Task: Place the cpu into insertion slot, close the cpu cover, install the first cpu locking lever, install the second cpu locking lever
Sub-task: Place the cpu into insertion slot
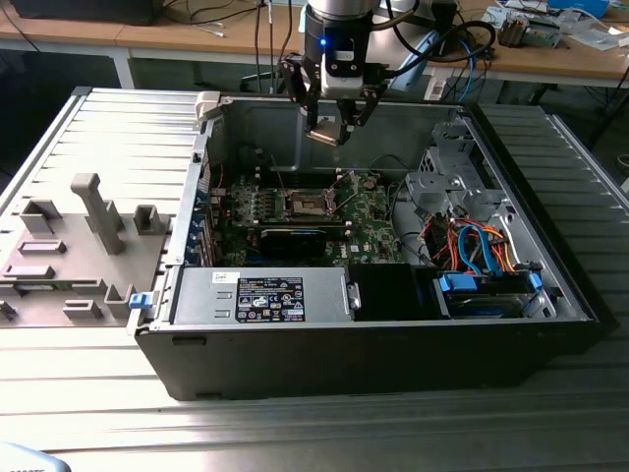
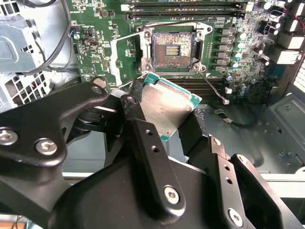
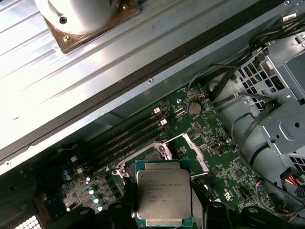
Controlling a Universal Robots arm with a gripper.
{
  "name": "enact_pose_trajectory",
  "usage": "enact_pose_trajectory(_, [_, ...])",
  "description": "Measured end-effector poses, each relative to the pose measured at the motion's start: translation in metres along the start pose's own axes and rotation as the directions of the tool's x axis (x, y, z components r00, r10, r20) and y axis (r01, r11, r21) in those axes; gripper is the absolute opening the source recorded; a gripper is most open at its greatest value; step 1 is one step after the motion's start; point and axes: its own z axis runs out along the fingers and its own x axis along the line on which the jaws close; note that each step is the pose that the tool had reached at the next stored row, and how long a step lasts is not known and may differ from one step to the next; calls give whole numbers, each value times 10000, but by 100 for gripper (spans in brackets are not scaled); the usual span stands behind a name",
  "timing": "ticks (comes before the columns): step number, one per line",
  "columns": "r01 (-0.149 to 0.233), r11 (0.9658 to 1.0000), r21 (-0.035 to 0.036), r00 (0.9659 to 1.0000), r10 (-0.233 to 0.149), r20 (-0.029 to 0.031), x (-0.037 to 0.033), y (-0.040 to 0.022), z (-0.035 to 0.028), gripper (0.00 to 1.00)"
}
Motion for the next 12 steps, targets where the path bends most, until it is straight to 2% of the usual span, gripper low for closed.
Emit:
enact_pose_trajectory(2, [-110, 9999, -4, 9999, 110, 9, 0, 0, 2, 55])
enact_pose_trajectory(12, [-152, 9999, -4, 9999, 152, 14, 0, 0, 1, 55])
